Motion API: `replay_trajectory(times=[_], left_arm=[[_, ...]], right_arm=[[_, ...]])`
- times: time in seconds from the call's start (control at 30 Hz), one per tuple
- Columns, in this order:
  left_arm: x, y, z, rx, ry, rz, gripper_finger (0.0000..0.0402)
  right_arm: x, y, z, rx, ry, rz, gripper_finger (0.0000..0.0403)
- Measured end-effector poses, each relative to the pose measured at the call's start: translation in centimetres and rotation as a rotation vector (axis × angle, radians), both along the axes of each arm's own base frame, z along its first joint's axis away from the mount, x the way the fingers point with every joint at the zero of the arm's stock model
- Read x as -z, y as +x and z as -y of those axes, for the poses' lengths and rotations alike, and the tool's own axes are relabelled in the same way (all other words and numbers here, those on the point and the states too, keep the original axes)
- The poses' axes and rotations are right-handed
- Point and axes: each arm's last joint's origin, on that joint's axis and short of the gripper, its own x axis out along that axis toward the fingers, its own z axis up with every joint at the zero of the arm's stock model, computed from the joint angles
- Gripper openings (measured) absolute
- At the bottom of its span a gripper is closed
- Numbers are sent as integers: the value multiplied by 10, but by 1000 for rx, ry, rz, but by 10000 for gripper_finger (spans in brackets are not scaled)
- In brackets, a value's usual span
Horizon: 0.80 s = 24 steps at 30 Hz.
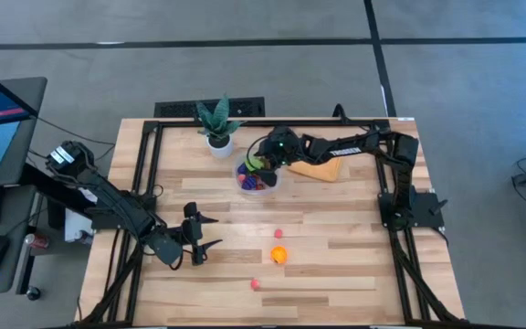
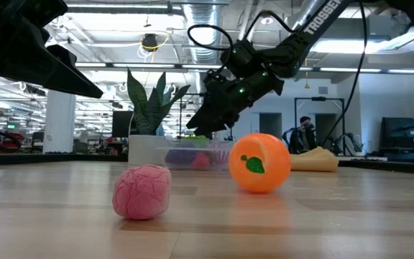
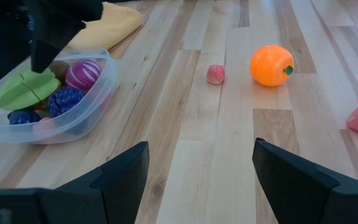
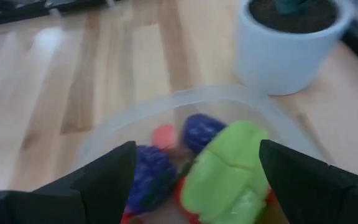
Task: Pick and placing Produce into tupperware
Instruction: Put the top pink peach into the transparent bin
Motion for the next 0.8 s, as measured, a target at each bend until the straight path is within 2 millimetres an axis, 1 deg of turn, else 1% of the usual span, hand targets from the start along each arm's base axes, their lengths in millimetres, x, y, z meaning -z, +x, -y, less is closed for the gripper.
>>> replay_trajectory(times=[0.13,0.3,0.53,0.8], left_arm=[[0,0,0,0,3,-3,277],[0,0,0,0,3,-4,277],[0,0,0,0,2,-3,277],[0,0,0,-3,-9,4,277]], right_arm=[[-5,0,-12,-51,5,-15,358],[-16,-6,-29,-92,9,-81,354],[-34,-18,-49,-133,29,-157,353],[-49,-35,-84,-181,59,-291,352]])
